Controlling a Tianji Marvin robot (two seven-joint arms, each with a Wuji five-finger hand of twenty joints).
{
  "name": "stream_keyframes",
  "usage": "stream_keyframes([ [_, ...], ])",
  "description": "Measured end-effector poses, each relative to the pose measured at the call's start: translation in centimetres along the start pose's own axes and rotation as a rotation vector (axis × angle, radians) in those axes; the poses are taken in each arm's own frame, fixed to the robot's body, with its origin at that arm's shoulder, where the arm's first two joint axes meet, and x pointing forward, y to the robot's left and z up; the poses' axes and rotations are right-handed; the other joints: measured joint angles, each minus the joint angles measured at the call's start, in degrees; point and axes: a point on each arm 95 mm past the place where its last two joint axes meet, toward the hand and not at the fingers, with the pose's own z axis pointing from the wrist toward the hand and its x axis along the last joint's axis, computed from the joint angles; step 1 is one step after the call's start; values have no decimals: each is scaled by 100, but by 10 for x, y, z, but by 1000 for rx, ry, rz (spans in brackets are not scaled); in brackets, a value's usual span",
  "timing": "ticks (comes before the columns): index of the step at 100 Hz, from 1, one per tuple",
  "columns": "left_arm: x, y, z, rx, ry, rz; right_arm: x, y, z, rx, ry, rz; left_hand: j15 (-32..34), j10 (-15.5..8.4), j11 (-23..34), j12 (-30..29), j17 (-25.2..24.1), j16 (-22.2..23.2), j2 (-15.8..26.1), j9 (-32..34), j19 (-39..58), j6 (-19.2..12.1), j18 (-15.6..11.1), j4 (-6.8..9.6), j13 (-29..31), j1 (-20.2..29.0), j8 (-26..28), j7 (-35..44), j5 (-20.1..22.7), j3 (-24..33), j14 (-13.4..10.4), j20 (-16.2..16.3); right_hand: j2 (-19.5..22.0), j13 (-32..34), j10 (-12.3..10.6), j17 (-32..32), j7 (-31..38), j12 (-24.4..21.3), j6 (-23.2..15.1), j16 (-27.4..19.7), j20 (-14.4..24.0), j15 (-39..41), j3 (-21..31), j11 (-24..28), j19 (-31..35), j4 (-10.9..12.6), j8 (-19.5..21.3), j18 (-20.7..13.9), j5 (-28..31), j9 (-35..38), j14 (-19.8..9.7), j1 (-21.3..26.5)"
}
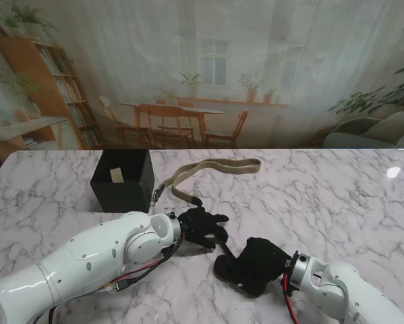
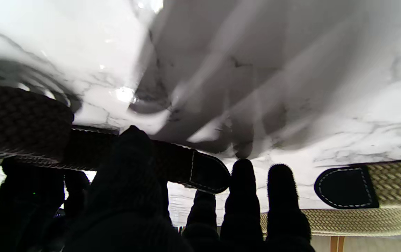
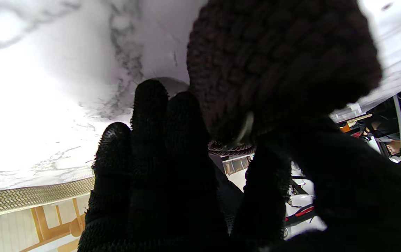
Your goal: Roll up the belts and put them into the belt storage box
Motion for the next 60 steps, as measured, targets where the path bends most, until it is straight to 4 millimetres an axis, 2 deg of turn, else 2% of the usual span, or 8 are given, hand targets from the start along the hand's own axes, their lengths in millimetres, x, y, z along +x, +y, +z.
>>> stream_keyframes([
  [9, 0, 0, 3, 10, -2, 1, 0, 0, -1, -1, -1, -1, 199, 28, 253, 371, 70, 250, -14, 338, 284, -44, -6, 0, 76, 68, 297, 907, 27, 33, 0, 151, 0, -6, -5, -5, 0, 0, 0, -38, 0, -38, 0, -31, 0, 0, -1, 0, 0, -4, -12, 0],
  [20, 1, -1, 4, 16, -3, -2, 1, -1, -1, -7, -5, -6, 326, 60, 854, 1149, 262, 573, -81, 1434, 740, -23, -8, 0, 255, 138, 429, 1778, 575, 38, 0, 369, 0, -6, -7, -8, 0, 0, -1, -40, 0, -60, -5, -60, 0, 0, -7, 0, 0, -4, -17, 0],
  [24, 1, -2, 4, 16, -4, -5, 1, -1, -1, -9, -8, -9, 367, 56, 883, 1303, 381, 759, -81, 1610, 954, 36, 2, 0, 358, 138, 426, 1897, 657, 44, 0, 468, 0, -6, -9, -8, 0, 0, -1, -43, 0, -61, -7, -65, 0, 0, -7, 0, 0, -4, -19, 0],
  [27, 1, -3, 4, 17, -5, -7, 1, -1, -2, -10, -11, -12, 507, 56, 886, 1754, 520, 966, -97, 1851, 1160, 96, 12, 0, 588, 212, 413, 1959, 657, 52, 0, 547, 0, -6, -9, -8, 0, 0, -2, -45, 0, -99, -9, -72, 0, 0, -8, 0, 0, -4, -20, 0],
  [32, 1, -7, 3, 19, -7, -12, 2, -1, -2, -12, -15, -19, 1195, 7, 1070, 2702, 740, 1443, -202, 2535, 1469, 203, 55, 0, 1282, 291, 353, 2033, 658, 102, 3, 658, 0, -6, -12, -9, 0, -8, -2, -57, 0, -134, -11, -87, 0, 1, -9, 0, 0, -4, -24, 0],
  [37, 2, -9, 1, 12, -11, -23, 2, -1, -2, -15, -23, -24, 1644, -84, 1358, 3248, 984, 1754, -202, 3161, 1746, 309, 62, 0, 1703, 351, 314, 2086, 724, 115, 13, 762, 0, -6, -12, -9, 0, -18, -2, -109, 1, -146, -12, -89, 0, 1, -10, 0, 0, -4, -24, 0],
  [49, 4, -4, -6, -4, -18, -39, 1, -1, -3, -29, -49, -56, 2291, -101, 1792, 3704, 1379, 2174, -318, 3806, 2161, 473, 66, 0, 2244, 425, 278, 2200, 729, 197, 17, 887, 0, -6, -12, -9, 0, -18, -2, -167, 1, -294, -45, -91, 0, 1, -22, 0, 0, -9, -25, 0],
  [60, 5, 0, -10, -25, -21, -59, 1, -1, -3, -31, -62, -73, 2481, -98, 2079, 3874, 1549, 2302, -356, 3952, 2307, 628, 71, 0, 2442, 425, 204, 2209, 807, 257, 81, 904, 2, -6, -12, -9, 0, -18, -8, -230, 1, -321, -91, -101, 0, 1, -64, 0, 0, -21, -26, 2],
])
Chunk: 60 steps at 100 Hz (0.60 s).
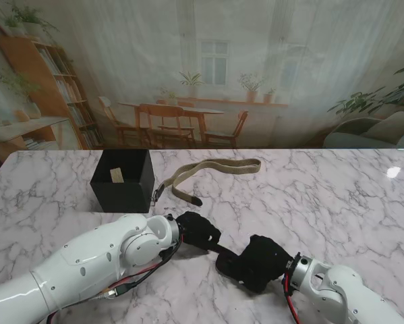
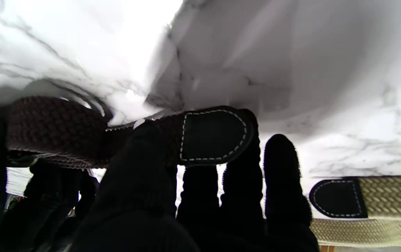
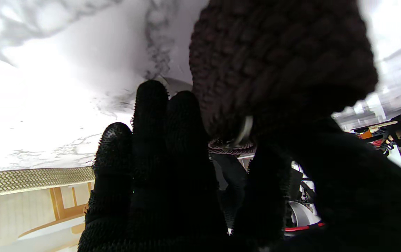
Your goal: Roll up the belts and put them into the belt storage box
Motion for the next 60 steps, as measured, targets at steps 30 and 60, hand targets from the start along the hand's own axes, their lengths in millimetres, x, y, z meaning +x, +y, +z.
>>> stream_keyframes([
  [30, 5, 3, -17, -5, 2, -30, -3, 3, -1, -8, -57, -67, 104, 54, -76, -233, 185, 25, -187, 211, 212, 196, 70, -29, 127, 0, -324, -96, 192, 99, 64, 9, 0, -25, 0, 0, -1, -1, -21, -18, 1, -194, -64, -116, 0, 0, -15, 2, 0, -72, -11, 69],
  [60, 17, 11, -27, -27, 32, -51, -6, 5, 0, 2, -95, -103, 148, 63, -68, -453, 364, 21, -274, 503, 284, 465, 139, -29, 436, -1, -627, -371, 402, 162, 141, 10, 0, -51, 0, 0, -3, -2, -130, -20, 4, -210, -140, -149, 0, 0, -100, 3, -2, -105, -25, 71],
])
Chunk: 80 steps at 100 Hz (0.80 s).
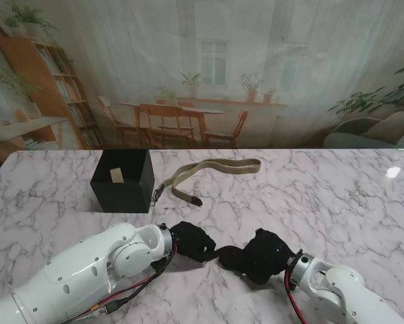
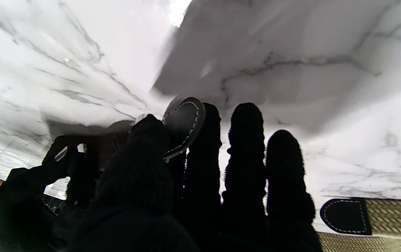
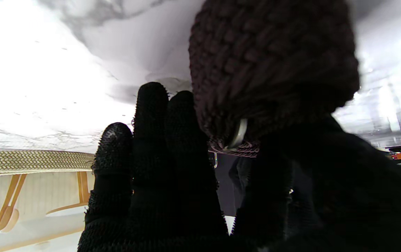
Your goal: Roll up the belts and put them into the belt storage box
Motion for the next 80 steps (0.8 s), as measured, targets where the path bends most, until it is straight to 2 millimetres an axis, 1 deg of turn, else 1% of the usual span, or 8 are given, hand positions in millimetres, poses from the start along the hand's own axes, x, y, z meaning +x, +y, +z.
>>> stream_keyframes([
  [18, 5, 5, 1, -21, 24, -17, -1, 1, 2, 12, -4, -5, 2, 0, -37, -131, -8, -126, 0, -1, 0, 132, 1, -1, -4, 0, -99, -105, 45, 0, 4, -17, 4, -4, 0, 0, -3, -5, -48, -1, 0, -3, -57, -48, 0, 0, -67, 0, 0, -3, -1, 1],
  [28, 8, 5, 3, -30, 48, -31, -2, 1, 3, 17, -4, -5, -234, 49, -80, -140, -172, -234, -2, -2, -18, 360, 2, -1, -63, 0, -158, -217, 140, 0, 48, -77, 7, -5, 0, 0, -3, -9, -70, -3, 0, -4, -70, -58, 0, 0, -120, 0, 0, -4, -1, 2],
  [32, 9, 5, 4, -32, 60, -45, -2, 1, 4, 18, -4, -5, -279, 80, 26, -401, -322, -191, 144, -58, -129, 436, 8, -1, -179, -35, -164, -379, 164, -86, 108, -82, 7, -5, 0, 0, -3, -10, -70, -4, 0, -4, -71, -59, 0, 0, -123, 0, 0, -4, -1, 2],
  [38, 9, 4, 5, -40, 75, -65, -3, 2, 4, 20, -5, -5, -268, 106, 99, -690, -500, -184, 363, -170, -254, 495, 64, -4, -322, -362, -215, -636, 225, -251, 175, -82, 9, -5, 0, 0, -3, -14, -70, -4, 0, -4, -72, -60, 0, 0, -124, 0, 0, -4, -1, 2],
  [46, 8, 2, 6, -45, 92, -80, -4, 1, 4, 20, -6, -1, -267, 140, 98, -871, -719, -191, 667, -313, -385, 497, 73, -7, -521, -927, -215, -1061, 301, -500, 219, -82, 44, -5, 0, 0, -4, -15, -71, -5, 0, -5, -119, -60, 0, 0, -130, 0, -1, -4, -1, 14],
  [52, 7, 2, 6, -48, 102, -82, -5, 1, 5, 20, -5, 0, -266, 149, 98, -906, -799, -190, 868, -316, -453, 498, 76, -7, -528, -1187, -240, -1266, 308, -521, 235, -82, 46, -5, 0, 0, -4, -15, -71, -5, 1, -5, -128, -60, 0, 0, -133, 0, -1, -4, -1, 15],
  [67, 7, -1, 8, -71, 123, -96, -6, 1, 5, 23, -5, 0, -264, 217, 79, -989, -934, -186, 941, -462, -630, 547, 137, -7, -676, -1638, -445, -1580, 311, -520, 331, -82, 47, -5, 0, 0, -4, -19, -71, -6, 0, -5, -131, -61, 0, 0, -135, 0, -1, -4, -1, 16],
  [80, 7, -2, 9, -80, 133, -104, -7, 1, 5, 27, -4, 1, -264, 217, 37, -1018, -971, -186, 1098, -522, -646, 165, 145, -7, -728, -1680, -583, -1928, 517, -523, 368, -82, 141, -5, -1, 0, -4, -69, -71, -7, 0, -5, -197, -61, 0, 0, -135, 0, -60, -4, -1, 16],
])
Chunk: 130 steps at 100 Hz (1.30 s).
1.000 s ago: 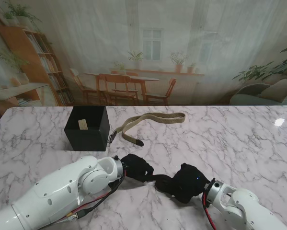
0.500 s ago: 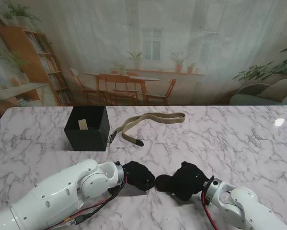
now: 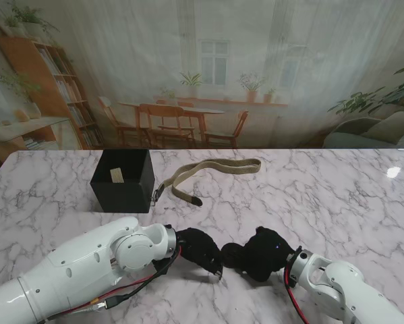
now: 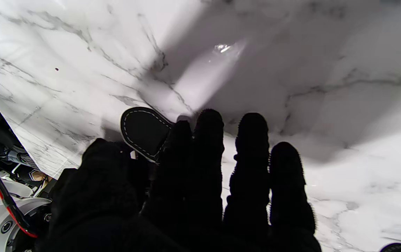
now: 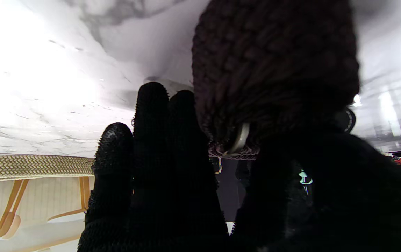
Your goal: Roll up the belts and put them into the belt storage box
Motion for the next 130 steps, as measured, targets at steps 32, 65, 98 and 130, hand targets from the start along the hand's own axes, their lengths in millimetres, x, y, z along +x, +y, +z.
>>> stream_keyframes([
  [32, 3, 1, 4, 0, 10, -32, -3, 0, 0, 2, 15, 18, 125, 0, 41, -1, -44, 70, 68, 0, -1, -128, 7, 0, 0, 0, -341, -262, 68, 3, 18, 69, 1646, -95, -18, -143, -776, -85, 59, 52, 74, 94, -842, 0, 0, 559, 1058, 1, 292, -45, -14, -1079],
  [65, 3, -2, 9, -13, 11, -36, -4, -4, -3, -27, -7, 24, 213, -70, 132, 2, -46, 113, 76, 0, -1, -135, 8, 0, 10, 0, -405, -354, 4, 3, 18, 72, 2116, -434, 16, -378, -1012, -96, 121, 60, 141, 92, -1694, 0, 0, 679, 1550, 174, 494, -346, -18, -1550],
  [98, 3, -4, 11, -26, 6, -39, -2, 6, -9, 104, -40, 119, 214, -77, 148, 2, -56, 157, 144, 0, -1, -216, 8, 0, 12, 0, -405, -355, -15, 5, 12, 73, 1481, -1974, 37, -1344, -1098, -77, 21, 297, 206, 415, -1703, -391, -842, 489, 1319, 1063, -896, -2847, -70, -1042],
  [130, 6, -6, 11, -44, -5, -38, 0, 7, -17, 140, -55, 211, 170, -79, 113, 2, -76, 149, 144, -64, -2, -226, 8, 0, -75, 0, -450, -358, -101, 5, 9, 73, 1363, -2783, 160, -1692, -1285, -564, -55, 62, 206, 414, -1680, -1044, -1468, 300, 1288, 1351, -1307, -4149, -83, -944],
])
